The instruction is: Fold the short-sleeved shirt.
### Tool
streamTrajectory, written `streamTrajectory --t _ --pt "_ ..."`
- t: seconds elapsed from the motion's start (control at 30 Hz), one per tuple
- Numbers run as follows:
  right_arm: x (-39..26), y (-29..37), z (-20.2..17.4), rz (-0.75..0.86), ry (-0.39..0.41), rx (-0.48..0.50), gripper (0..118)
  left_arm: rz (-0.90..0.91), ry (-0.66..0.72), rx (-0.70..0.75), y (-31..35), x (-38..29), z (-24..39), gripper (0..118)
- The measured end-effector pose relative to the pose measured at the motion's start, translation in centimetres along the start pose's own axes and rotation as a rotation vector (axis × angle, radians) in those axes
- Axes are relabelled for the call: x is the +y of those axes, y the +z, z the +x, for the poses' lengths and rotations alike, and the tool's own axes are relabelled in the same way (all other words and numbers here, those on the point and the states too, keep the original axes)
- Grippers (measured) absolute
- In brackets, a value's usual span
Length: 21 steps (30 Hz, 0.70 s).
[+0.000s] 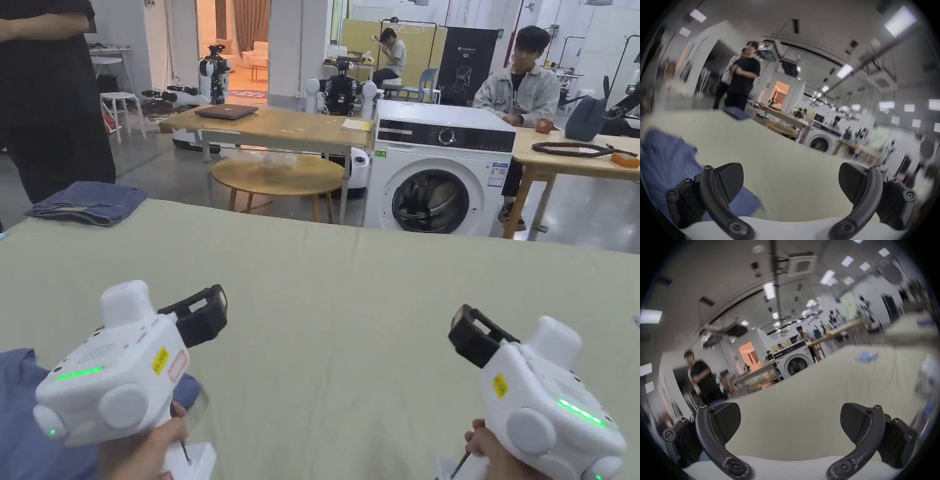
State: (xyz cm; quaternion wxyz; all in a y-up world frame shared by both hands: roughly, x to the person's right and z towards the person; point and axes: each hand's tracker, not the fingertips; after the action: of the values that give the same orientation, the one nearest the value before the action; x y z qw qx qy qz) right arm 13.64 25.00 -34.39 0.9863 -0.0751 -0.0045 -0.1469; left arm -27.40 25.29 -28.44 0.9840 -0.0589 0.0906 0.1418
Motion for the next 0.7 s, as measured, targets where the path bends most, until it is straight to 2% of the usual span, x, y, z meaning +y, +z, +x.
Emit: streamTrajectory --t 0.03,0.1,0.17,0.2,0.27,0.3,0.33,0.4,0.47,0.5,0.57,0.7 --pt "-0.2 -0.2 -1.1 0.017 0.194 0.010 118 -0.017 -0.166 0.054 0.2 0.3 1.6 116" --pt "-1.4 0.0 -3.4 0.091 0.696 0.008 118 -0.025 -0.580 0.163 -0.2 -0.2 4.1 116" --pt "-3.4 0.0 -4.8 0.172 1.139 -0.019 118 0.008 -0.898 0.169 0.0 -1.3 5.7 116" --pt "-4.4 -0.1 -5.0 0.215 1.327 -0.029 118 0.019 -1.041 0.171 0.0 -1.9 6.2 116" --pt "-5.5 -0.1 -4.7 0.292 1.553 -0.038 118 0.046 -1.249 0.206 -0.1 -2.8 6.6 116" --pt "-5.8 -0.1 -4.6 0.313 1.633 -0.040 118 0.063 -1.348 0.227 -0.4 -3.3 6.2 116" --pt "-6.0 -0.1 -4.5 0.322 1.677 -0.041 118 0.080 -1.406 0.240 -0.4 -3.7 6.1 116" --pt "-6.1 0.0 -4.3 0.336 1.725 -0.039 118 0.091 -1.479 0.263 -0.6 -4.0 6.0 116" --pt "-5.9 0.0 -4.3 0.319 1.680 -0.033 118 0.081 -1.428 0.238 -0.8 -3.9 5.5 116" --pt "-5.7 0.1 -4.4 0.289 1.603 -0.027 118 0.072 -1.342 0.208 -0.7 -3.8 5.4 116" --pt "-4.8 -0.1 -4.6 0.203 1.383 -0.005 118 0.034 -1.127 0.158 -0.6 -2.8 5.2 116" --pt "-2.8 -0.6 -4.2 0.017 0.780 0.016 118 0.020 -0.607 0.057 -0.3 -1.3 4.0 115"
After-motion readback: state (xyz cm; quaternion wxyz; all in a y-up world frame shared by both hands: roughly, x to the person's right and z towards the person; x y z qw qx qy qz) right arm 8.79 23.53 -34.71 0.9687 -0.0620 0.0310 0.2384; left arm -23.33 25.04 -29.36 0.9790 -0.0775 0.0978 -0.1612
